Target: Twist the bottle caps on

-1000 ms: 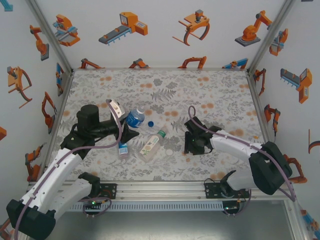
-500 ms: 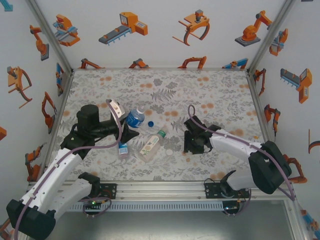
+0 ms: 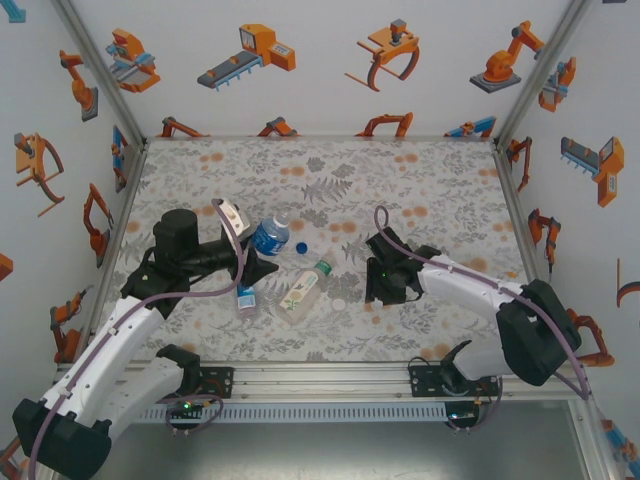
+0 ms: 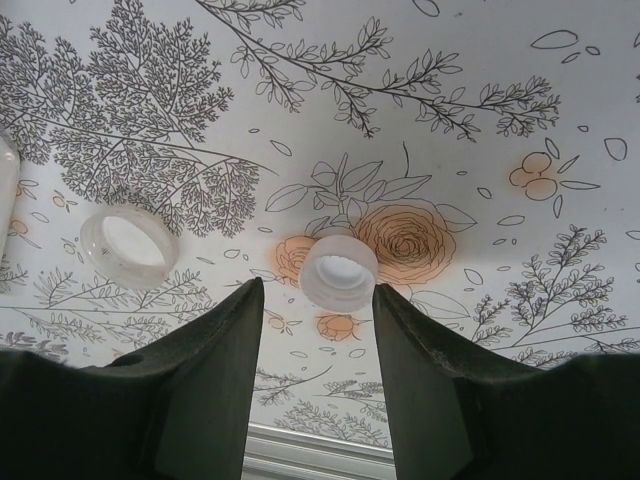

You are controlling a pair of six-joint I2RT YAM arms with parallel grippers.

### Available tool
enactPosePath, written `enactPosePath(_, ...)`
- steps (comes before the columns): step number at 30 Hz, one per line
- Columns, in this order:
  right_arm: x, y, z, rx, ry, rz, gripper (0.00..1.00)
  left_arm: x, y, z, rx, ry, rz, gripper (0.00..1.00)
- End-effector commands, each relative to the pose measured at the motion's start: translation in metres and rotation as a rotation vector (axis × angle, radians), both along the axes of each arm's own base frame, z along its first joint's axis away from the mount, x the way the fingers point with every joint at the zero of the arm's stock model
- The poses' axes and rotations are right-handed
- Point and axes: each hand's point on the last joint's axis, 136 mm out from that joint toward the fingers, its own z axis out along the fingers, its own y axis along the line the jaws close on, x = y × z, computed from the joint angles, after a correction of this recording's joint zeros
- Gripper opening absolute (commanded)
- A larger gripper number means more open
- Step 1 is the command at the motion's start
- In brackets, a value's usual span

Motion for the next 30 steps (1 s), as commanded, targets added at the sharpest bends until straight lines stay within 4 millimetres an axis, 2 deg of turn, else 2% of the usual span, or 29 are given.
enactPosePath(1, 0.001, -0.001, -0.002, -0.009, 0.005, 0.009, 0.47, -0.003, -0.003, 0.011, -0.013, -0.037, -0.031, 0.0)
enactPosePath(13, 0.001, 0.0, -0.005, -0.004, 0.003, 0.01, 0.46, -0.004, -0.003, 0.01, -0.011, -0.036, -0.032, 0.0)
enactPosePath(30, -0.002, 0.0, -0.025, -0.009, 0.033, 0.006, 0.43, -0.004, -0.002, 0.01, -0.01, -0.035, -0.031, 0.0)
